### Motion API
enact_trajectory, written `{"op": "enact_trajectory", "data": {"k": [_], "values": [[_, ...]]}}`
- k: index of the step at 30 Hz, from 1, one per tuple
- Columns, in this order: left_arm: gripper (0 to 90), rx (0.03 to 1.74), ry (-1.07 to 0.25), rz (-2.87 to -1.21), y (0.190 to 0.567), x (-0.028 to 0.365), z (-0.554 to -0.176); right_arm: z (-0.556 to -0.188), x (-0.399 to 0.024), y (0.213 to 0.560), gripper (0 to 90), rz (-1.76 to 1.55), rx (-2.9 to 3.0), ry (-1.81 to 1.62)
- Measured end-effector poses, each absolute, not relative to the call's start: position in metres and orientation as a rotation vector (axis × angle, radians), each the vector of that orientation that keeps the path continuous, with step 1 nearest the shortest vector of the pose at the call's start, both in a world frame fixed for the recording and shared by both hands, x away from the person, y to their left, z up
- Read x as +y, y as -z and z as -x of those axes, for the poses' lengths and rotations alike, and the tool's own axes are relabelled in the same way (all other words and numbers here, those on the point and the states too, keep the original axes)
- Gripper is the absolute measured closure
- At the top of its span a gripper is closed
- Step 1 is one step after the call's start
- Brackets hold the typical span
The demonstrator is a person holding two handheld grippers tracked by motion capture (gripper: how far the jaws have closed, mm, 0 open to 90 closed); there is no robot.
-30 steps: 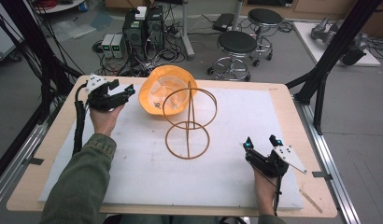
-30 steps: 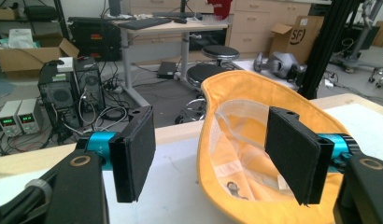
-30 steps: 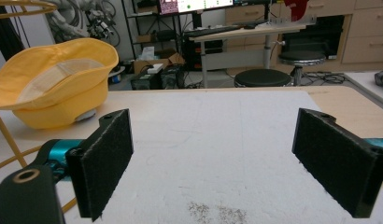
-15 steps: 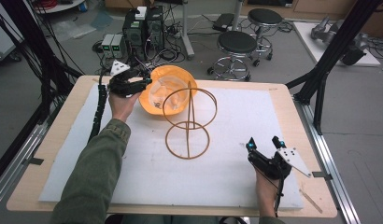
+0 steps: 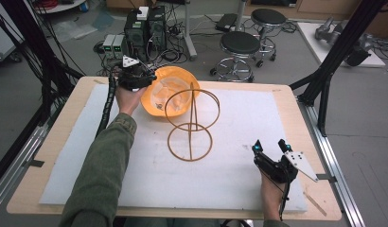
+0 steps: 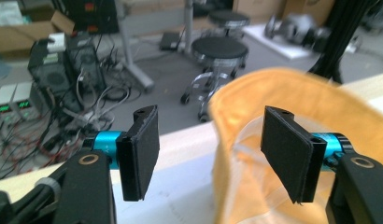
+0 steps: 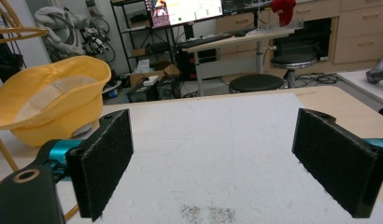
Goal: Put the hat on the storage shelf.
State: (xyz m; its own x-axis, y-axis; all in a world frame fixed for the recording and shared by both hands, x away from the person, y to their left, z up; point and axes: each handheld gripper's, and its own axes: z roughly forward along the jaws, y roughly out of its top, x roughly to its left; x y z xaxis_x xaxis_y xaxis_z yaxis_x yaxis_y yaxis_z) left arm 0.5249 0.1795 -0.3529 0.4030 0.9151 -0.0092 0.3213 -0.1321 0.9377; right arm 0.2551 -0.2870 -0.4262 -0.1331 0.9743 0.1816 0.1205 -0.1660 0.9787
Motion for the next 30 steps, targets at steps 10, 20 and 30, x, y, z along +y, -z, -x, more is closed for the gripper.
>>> {"op": "enact_trajectory", "data": {"k": [10,20,30], "values": [[36.4,1.15,-0.62,-1.735,0.379,0.171,-0.531,-0.256,-0.287,0.427,11.5,-1.378,1.282,-1.378],[39.7,1.206,-0.591,-1.737,0.391,0.173,-0.535,-0.255,-0.288,0.428,11.5,-1.39,1.267,-1.369],[75.2,1.225,-0.459,-1.742,0.405,0.179,-0.535,-0.253,-0.286,0.428,11.5,-1.374,1.292,-1.331]]}}
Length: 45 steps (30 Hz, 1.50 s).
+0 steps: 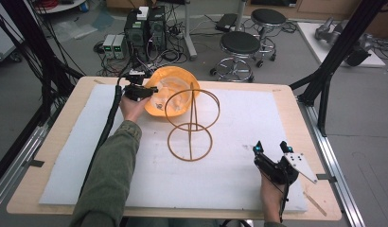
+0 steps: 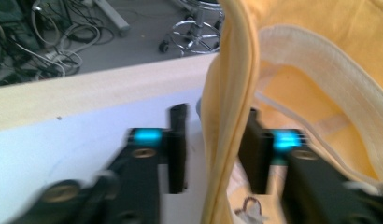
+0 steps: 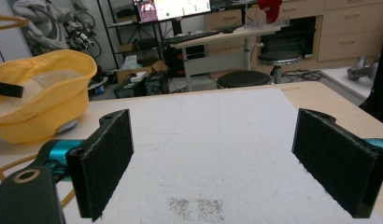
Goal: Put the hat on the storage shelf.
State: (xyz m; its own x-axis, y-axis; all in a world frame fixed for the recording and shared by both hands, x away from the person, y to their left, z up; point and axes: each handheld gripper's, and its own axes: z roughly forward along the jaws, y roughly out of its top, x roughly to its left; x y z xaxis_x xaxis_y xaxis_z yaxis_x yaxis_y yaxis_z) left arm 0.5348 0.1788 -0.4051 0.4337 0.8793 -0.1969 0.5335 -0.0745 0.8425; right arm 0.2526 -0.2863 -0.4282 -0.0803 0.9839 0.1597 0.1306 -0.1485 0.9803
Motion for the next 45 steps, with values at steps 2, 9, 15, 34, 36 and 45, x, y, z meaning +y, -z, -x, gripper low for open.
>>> {"op": "enact_trajectory", "data": {"k": [2,9,15,34,36,45], "values": [[85.6,1.23,-0.431,-1.704,0.406,0.182,-0.533,-0.253,-0.286,0.429,11.4,-1.385,1.293,-1.331],[87.4,1.195,-0.472,-1.707,0.4,0.183,-0.525,-0.255,-0.285,0.429,11.4,-1.371,1.301,-1.324],[87.3,1.121,-0.47,-1.673,0.388,0.179,-0.519,-0.255,-0.285,0.43,11.4,-1.38,1.301,-1.33],[87.4,0.908,-0.628,-1.495,0.335,0.176,-0.488,-0.257,-0.282,0.429,11.5,-1.376,1.286,-1.347],[87.5,0.905,-0.628,-1.489,0.334,0.177,-0.487,-0.257,-0.282,0.429,11.5,-1.38,1.293,-1.348],[87.4,0.878,-0.641,-1.401,0.319,0.186,-0.479,-0.256,-0.283,0.429,11.5,-1.381,1.284,-1.355]]}}
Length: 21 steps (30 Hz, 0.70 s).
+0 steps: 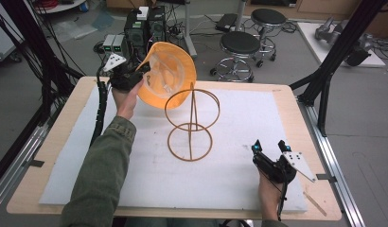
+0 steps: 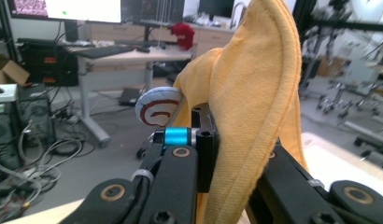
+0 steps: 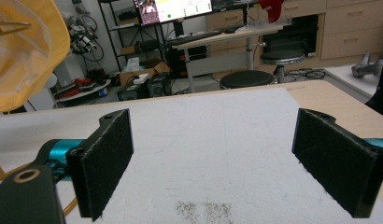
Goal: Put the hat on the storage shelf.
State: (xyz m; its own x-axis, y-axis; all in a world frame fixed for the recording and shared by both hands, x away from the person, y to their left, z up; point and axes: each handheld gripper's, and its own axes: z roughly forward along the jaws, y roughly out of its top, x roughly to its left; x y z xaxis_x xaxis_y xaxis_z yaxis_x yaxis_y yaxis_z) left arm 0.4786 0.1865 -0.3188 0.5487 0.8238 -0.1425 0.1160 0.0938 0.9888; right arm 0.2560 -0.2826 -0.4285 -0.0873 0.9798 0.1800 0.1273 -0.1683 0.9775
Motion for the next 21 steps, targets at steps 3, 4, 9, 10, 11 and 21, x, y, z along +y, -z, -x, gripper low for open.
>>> {"op": "enact_trajectory", "data": {"k": [3,4,9,10,11,21], "values": [[87.3,0.857,-0.633,-1.371,0.315,0.188,-0.476,-0.256,-0.283,0.429,11.5,-1.374,1.291,-1.352],[87.3,0.84,-0.638,-1.351,0.311,0.188,-0.473,-0.256,-0.283,0.429,11.5,-1.371,1.293,-1.351],[87.3,0.81,-0.658,-1.321,0.303,0.189,-0.466,-0.257,-0.282,0.429,11.5,-1.375,1.299,-1.354],[87.3,0.8,-0.653,-1.304,0.299,0.191,-0.464,-0.257,-0.282,0.429,11.5,-1.376,1.297,-1.356],[87.3,0.8,-0.653,-1.304,0.299,0.191,-0.464,-0.257,-0.282,0.429,11.5,-1.376,1.297,-1.356],[87.3,0.719,-0.692,-1.263,0.275,0.191,-0.449,-0.256,-0.284,0.43,11.5,-1.386,1.286,-1.356]]}}
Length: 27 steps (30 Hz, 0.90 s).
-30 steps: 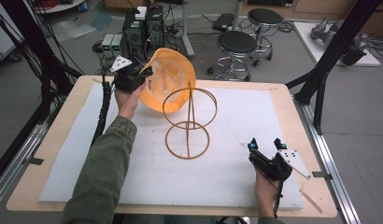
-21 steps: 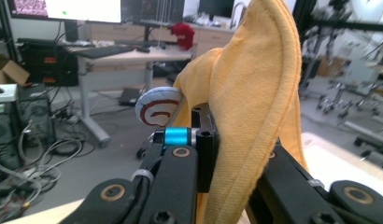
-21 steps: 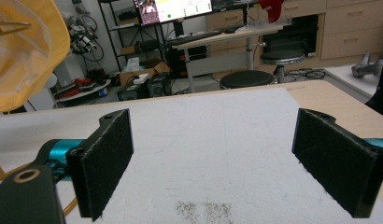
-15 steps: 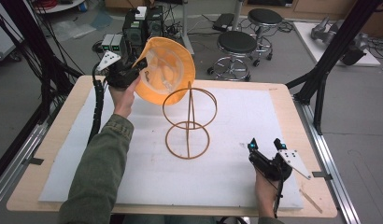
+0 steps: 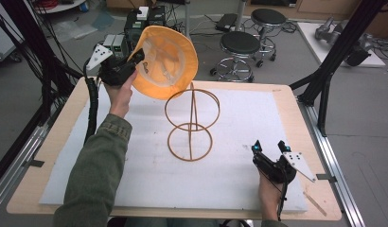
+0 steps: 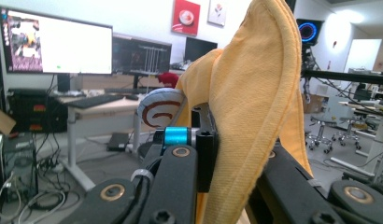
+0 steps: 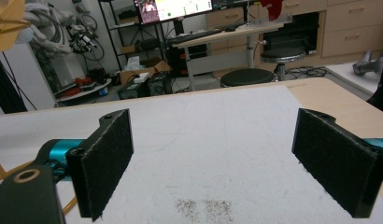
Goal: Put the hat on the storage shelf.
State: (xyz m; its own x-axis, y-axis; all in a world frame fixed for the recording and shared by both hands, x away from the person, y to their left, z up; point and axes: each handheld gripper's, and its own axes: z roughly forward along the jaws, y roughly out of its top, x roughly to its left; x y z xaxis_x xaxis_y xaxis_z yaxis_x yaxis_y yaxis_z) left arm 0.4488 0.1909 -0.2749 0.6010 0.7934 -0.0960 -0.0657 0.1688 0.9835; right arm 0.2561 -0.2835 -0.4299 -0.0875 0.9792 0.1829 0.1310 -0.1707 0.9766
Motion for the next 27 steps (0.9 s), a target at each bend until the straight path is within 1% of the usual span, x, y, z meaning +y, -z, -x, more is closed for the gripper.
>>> {"op": "enact_trajectory", "data": {"k": [9,17,23,27], "values": [[87.2,0.624,-0.725,-1.248,0.253,0.179,-0.432,-0.256,-0.283,0.431,11.5,-1.391,1.29,-1.354],[87.2,0.565,-0.748,-1.245,0.243,0.172,-0.421,-0.255,-0.285,0.431,11.5,-1.401,1.285,-1.358],[87.2,0.504,-0.746,-1.244,0.236,0.165,-0.41,-0.257,-0.285,0.432,11.5,-1.395,1.288,-1.352],[87.2,0.436,-0.732,-1.247,0.228,0.161,-0.395,-0.257,-0.286,0.432,11.5,-1.395,1.288,-1.353]]}}
